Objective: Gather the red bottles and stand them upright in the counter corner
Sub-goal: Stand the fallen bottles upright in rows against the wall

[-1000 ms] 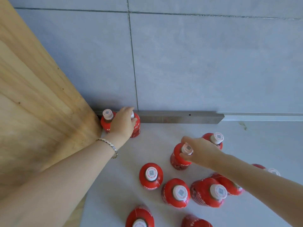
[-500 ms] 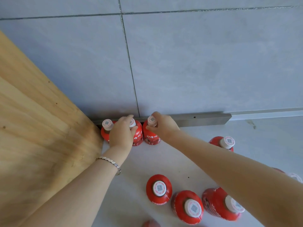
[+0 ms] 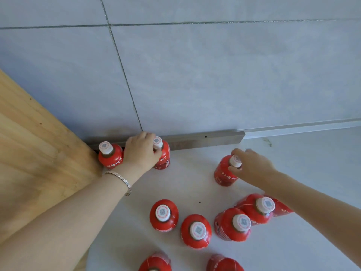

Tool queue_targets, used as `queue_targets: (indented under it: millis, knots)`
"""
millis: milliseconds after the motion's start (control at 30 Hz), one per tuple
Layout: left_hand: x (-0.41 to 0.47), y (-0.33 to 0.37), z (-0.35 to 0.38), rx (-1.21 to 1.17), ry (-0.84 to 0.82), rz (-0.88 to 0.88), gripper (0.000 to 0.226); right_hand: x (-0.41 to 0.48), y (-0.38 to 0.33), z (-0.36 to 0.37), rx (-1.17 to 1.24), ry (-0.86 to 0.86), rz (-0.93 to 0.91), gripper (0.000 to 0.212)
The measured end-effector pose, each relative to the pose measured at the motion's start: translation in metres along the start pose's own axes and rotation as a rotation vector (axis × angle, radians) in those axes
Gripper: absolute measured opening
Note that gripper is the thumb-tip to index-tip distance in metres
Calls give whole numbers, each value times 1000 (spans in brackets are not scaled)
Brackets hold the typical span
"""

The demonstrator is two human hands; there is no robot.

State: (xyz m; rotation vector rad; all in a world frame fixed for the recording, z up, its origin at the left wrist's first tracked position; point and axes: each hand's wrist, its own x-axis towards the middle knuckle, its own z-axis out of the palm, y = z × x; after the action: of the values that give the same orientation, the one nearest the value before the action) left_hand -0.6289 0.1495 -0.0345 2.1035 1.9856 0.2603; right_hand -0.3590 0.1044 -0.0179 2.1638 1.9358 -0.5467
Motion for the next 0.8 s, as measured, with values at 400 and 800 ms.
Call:
queue_targets:
  millis: [400,800]
  knots:
    - [8,5,8,-105,-52,-85,43,47,-89,1,565,74,-120,28]
    - [9,7,8,-68,-34,-90,37,53,-106,17,671,-45,-221,58]
